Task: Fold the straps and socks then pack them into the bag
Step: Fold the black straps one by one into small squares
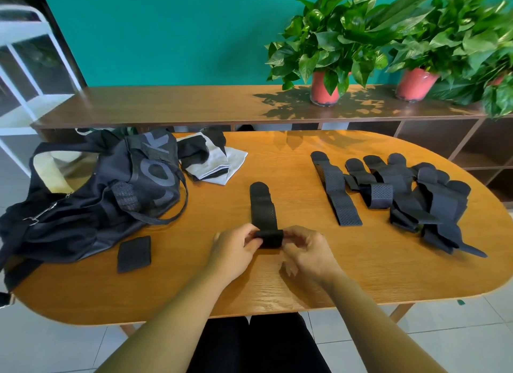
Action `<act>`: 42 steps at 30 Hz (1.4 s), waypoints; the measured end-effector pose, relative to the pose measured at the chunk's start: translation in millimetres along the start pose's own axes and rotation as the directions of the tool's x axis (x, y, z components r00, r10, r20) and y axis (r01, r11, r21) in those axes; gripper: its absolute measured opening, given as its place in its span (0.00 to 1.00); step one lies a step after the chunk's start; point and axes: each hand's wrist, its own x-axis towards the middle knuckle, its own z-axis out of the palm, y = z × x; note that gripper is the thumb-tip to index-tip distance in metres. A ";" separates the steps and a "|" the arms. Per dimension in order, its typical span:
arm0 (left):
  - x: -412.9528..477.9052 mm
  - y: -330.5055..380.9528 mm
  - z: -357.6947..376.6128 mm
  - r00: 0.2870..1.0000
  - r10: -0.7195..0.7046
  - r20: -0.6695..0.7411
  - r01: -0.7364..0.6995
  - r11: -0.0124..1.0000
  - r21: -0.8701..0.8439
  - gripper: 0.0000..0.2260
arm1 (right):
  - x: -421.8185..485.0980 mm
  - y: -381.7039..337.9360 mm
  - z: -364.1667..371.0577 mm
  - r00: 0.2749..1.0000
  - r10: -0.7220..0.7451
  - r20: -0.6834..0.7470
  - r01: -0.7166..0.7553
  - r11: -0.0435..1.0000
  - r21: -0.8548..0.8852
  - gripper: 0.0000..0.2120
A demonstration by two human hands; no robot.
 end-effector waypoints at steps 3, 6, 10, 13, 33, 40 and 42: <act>5.2 1.7 6.9 0.995 -0.068 -0.073 0.063 0.996 -0.069 0.06 | 6.7 -0.6 9.2 0.992 -0.024 -0.124 0.011 0.995 -0.103 0.06; 9.2 4.0 12.8 0.988 -0.086 -0.127 0.080 0.996 -0.049 0.07 | 13.5 -4.7 20.1 0.971 0.004 -0.238 -0.051 0.980 -0.194 0.04; 14.8 2.3 18.0 0.980 -0.112 -0.163 0.112 0.994 -0.005 0.10 | 19.1 -7.1 27.3 0.957 0.030 -0.290 -0.123 0.943 -0.311 0.07; 19.0 1.3 18.6 0.978 -0.129 -0.165 0.136 0.990 0.029 0.14 | 23.4 -8.0 28.4 0.953 0.040 -0.299 -0.152 0.920 -0.361 0.08; 17.6 -4.0 2.6 0.981 0.160 0.112 -0.189 0.918 0.348 0.25 | 20.4 0.8 24.6 0.977 -0.142 -0.157 0.062 0.901 -0.429 0.20; 3.0 -8.2 -11.5 0.965 0.156 0.212 -0.208 0.945 0.253 0.30 | 9.5 4.9 11.2 0.940 -0.336 0.056 0.307 0.765 -0.566 0.17; -0.5 -10.9 -11.4 0.966 0.154 0.207 -0.198 0.957 0.211 0.23 | 7.0 7.4 10.1 0.941 -0.335 0.041 0.306 0.794 -0.525 0.13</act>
